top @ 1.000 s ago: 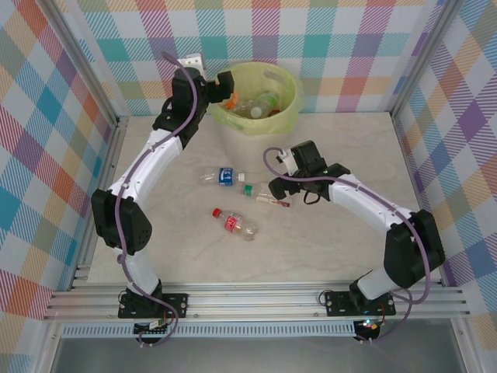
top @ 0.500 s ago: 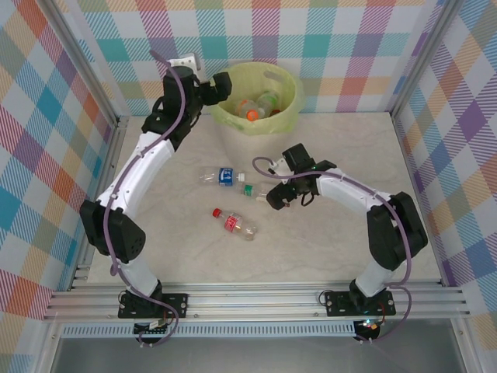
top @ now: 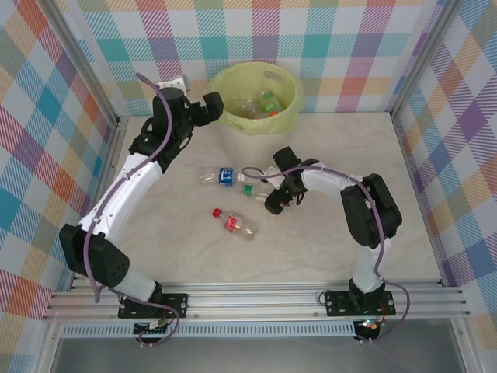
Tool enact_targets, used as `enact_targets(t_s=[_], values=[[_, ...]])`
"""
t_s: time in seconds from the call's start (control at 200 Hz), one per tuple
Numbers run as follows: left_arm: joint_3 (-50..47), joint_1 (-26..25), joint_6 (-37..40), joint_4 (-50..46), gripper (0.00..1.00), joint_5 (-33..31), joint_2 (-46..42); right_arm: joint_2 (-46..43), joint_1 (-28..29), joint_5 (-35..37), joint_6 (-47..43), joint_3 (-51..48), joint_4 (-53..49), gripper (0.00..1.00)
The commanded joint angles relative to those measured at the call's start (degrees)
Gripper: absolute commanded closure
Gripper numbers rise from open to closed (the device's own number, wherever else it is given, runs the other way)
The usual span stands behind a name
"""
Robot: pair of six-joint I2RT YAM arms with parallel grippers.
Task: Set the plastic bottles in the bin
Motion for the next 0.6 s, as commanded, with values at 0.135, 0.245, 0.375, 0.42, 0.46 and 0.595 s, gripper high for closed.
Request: enact_targets(t_s=[0.135, 0.245, 0.375, 0.42, 0.46, 0.595], values=[[-7.76, 0.38, -5.35, 2.51, 0.0, -2.65, -7.1, 2.23, 0.78, -4.04, -3.62, 2.48, -0.39, 0.09], [-11.48, 0.6, -6.99, 2.5, 0.0, -3.24, -9.72, 3.05, 0.9, -3.89, -4.31, 2.72, 0.35, 0.1], [-16.07, 1.11, -9.04, 2.6, 0.0, -4.77, -12.49, 3.34, 1.39, -3.06, -5.7, 1.69, 2.65, 0.14], [-17.5, 1.29, -9.59, 2.55, 0.0, -5.09, -13.25, 3.03, 1.58, -3.06, -6.34, 1.15, 3.28, 0.16], [-18.82, 1.54, -10.18, 2.3, 0.0, -5.27, -13.74, 2.63, 1.82, -3.15, -6.74, 0.7, 3.92, 0.18], [-22.03, 2.34, -11.37, 0.86, 0.0, -5.82, -15.02, 0.61, 2.41, -3.81, -7.32, -1.16, 5.58, 0.26]])
